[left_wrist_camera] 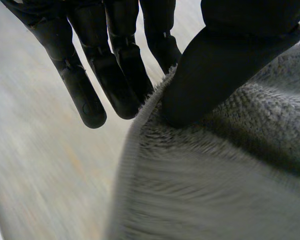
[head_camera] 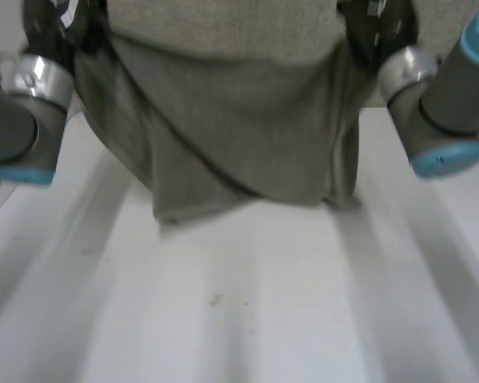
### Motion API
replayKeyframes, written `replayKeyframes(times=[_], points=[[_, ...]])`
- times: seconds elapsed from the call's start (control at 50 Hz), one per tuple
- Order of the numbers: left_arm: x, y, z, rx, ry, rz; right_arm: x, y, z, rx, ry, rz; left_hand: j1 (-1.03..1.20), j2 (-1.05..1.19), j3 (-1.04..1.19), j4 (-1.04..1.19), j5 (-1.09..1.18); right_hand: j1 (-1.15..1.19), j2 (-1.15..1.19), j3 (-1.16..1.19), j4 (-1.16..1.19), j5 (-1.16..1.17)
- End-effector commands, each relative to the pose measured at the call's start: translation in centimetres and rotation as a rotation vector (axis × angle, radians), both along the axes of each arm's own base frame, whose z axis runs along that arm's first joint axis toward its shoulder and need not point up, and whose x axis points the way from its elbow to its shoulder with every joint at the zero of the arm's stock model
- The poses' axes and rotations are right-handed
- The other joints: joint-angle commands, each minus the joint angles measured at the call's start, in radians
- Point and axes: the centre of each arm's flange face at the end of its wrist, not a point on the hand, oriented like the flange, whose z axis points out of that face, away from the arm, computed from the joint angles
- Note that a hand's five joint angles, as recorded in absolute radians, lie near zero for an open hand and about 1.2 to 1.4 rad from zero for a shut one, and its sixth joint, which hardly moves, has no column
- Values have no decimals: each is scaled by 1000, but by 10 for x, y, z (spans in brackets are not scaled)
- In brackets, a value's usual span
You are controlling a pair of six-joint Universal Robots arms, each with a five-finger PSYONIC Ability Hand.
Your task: Fold the towel.
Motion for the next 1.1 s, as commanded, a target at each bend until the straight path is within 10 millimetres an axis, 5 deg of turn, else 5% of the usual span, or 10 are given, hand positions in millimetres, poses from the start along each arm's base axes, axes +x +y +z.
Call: replayKeyframes(times=[0.02,0.1,0.2,0.32,0.36,0.52,0.82,0.86,0.9,1.1], points=[[0,5,50,-183,158,34,2,12,67,-310,-148,16,200,179,180,179,193,56,88,59,57,56],[-4,10,34,-110,148,35,1,17,49,-252,-116,27,200,179,180,179,193,56,88,59,57,56],[2,26,-31,122,72,49,-1,27,6,-119,-48,48,200,179,180,179,193,56,88,59,57,56],[8,50,-95,311,5,61,-5,48,-80,109,95,138,200,179,180,179,193,56,88,59,57,56],[13,68,-135,434,-39,61,-7,65,-125,228,156,181,200,179,180,179,193,56,88,59,57,56],[17,110,-201,654,-154,17,-27,98,-204,410,350,190,200,179,180,179,193,56,88,59,57,56],[21,154,-198,678,-278,2,-71,121,-198,669,240,106,200,179,180,179,193,56,88,59,57,56],[21,155,-198,678,-279,0,-76,119,-199,720,183,92,200,179,180,179,193,-122,-90,-119,-121,-122],[22,155,-199,680,-274,5,-83,111,-203,781,94,75,200,179,180,179,193,-623,-590,-619,-621,-622],[25,151,-198,678,-265,13,-82,97,-215,806,59,71,200,179,180,179,193,-739,-707,-735,-737,-738]])
